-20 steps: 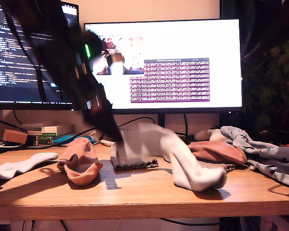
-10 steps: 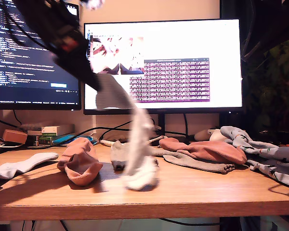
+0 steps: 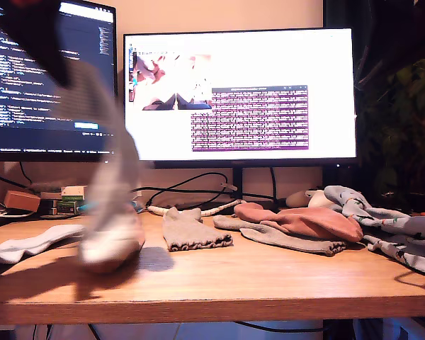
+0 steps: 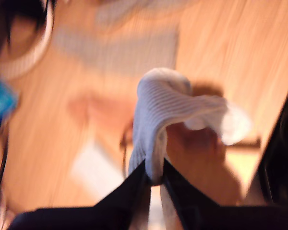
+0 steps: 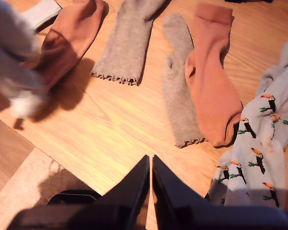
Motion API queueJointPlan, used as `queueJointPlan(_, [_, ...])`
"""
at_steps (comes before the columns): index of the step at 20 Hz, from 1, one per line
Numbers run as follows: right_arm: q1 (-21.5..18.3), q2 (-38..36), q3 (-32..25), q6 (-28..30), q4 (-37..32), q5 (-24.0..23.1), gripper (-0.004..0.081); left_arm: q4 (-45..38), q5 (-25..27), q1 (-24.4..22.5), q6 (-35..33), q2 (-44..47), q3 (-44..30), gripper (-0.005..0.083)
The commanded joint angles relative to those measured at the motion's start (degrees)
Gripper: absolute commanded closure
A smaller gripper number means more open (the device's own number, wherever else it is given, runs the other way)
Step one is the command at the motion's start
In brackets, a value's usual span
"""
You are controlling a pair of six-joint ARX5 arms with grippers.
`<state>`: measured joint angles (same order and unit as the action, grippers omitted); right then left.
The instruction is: Pair up the socks based on colour and pattern, by placing them on top of one another
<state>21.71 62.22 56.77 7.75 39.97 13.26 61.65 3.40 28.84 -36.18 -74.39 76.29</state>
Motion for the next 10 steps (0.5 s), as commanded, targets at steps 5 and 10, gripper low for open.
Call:
queueJointPlan(5, [9.14,0.26,-0.79,2.38,-7.32,7.17,0.078,14.29,7.04,0.15,3.54,-0.13,4.2,0.0794])
queueJointPlan(10, [13.84,2.19,-0.79,2.4,-9.29,5.95,0.078,16.33,9.14,0.15,9.33,-0.15,10.43,0.0795])
